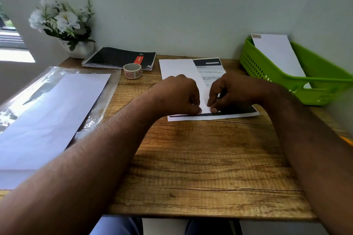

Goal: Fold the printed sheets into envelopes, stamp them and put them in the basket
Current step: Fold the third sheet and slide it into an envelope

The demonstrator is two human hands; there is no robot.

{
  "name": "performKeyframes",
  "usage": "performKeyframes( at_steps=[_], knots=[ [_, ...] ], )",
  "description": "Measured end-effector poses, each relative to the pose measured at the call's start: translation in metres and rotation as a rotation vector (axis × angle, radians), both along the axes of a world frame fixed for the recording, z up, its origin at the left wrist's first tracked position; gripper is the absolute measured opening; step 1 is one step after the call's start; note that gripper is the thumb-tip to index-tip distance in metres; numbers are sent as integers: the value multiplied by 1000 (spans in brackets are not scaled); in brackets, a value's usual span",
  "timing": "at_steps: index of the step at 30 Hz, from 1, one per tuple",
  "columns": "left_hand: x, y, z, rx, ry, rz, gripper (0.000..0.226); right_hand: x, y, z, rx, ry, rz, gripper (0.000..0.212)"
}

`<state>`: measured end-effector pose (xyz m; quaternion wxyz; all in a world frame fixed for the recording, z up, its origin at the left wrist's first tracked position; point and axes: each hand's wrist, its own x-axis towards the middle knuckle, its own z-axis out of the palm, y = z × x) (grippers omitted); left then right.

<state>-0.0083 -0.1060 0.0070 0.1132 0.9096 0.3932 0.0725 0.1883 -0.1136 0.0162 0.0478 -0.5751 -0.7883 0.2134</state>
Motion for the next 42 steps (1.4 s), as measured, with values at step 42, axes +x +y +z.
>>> performKeyframes(
  at_steps=[42],
  knots=[
    [-37, 44, -10, -34, -1395, 724, 32, 28, 38, -38, 754, 1026, -601, 62]
  ],
)
